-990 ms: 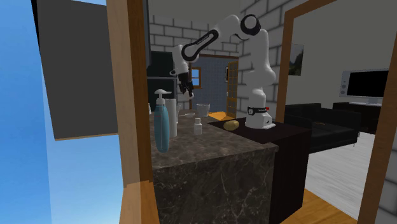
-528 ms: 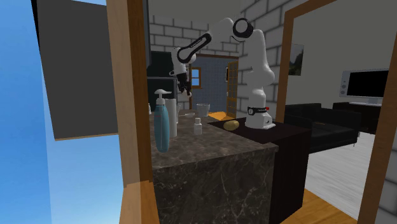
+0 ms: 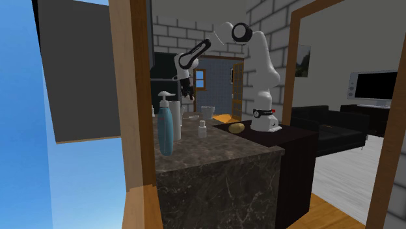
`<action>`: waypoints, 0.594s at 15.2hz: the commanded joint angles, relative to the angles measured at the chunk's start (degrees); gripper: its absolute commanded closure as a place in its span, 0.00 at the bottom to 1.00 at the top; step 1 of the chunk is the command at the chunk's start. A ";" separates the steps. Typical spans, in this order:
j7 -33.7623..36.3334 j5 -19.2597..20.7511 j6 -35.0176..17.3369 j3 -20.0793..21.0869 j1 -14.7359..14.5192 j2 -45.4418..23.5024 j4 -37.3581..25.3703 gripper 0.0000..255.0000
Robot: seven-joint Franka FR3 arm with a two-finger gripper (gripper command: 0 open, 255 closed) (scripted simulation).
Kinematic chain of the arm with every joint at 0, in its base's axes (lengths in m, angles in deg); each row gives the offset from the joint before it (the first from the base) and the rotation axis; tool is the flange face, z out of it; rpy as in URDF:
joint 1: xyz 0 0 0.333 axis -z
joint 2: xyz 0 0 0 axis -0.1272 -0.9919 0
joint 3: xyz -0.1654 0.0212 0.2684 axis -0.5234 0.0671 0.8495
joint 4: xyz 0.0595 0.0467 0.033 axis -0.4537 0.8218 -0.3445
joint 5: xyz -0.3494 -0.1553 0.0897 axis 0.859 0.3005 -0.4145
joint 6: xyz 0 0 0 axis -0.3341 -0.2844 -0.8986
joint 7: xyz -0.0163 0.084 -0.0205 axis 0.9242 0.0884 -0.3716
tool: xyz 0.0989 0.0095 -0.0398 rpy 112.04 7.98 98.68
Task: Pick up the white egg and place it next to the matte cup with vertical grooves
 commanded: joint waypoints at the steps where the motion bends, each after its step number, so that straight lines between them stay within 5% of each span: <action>1: -0.18 -0.34 -1.51 0.11 0.11 -0.74 0.80 1.00; 9: -0.94 -1.95 -6.74 0.74 0.67 -4.31 2.74 1.00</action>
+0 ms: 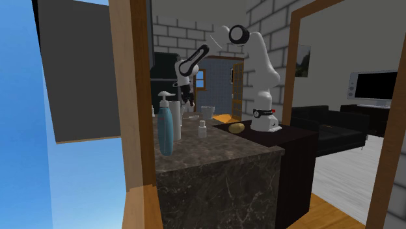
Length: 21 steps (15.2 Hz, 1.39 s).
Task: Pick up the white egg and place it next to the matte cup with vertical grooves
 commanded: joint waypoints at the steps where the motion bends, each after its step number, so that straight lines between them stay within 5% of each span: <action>1: -0.25 -0.51 -1.21 0.21 0.20 -1.11 0.14 1.00; 21: -2.26 -4.68 -11.35 2.65 2.11 -10.59 1.35 1.00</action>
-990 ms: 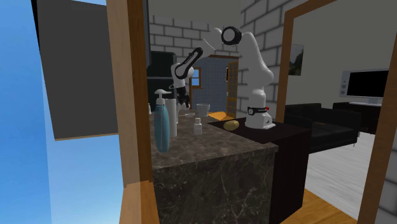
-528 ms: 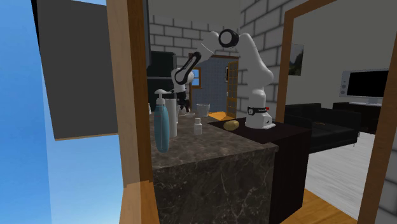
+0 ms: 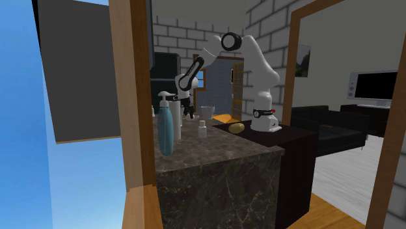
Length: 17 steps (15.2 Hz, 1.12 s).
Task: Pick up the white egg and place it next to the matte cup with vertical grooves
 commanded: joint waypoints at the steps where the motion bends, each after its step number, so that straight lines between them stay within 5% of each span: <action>1: -0.03 -0.03 -0.09 0.01 0.02 -0.05 0.01 1.00; 4: -0.03 -0.03 -0.09 0.01 0.02 -0.05 0.01 1.00; 5: -0.03 -0.03 -0.08 0.01 0.02 -0.05 0.01 0.00; 17: 1.18 1.81 6.19 -1.12 -0.94 3.87 -2.54 0.00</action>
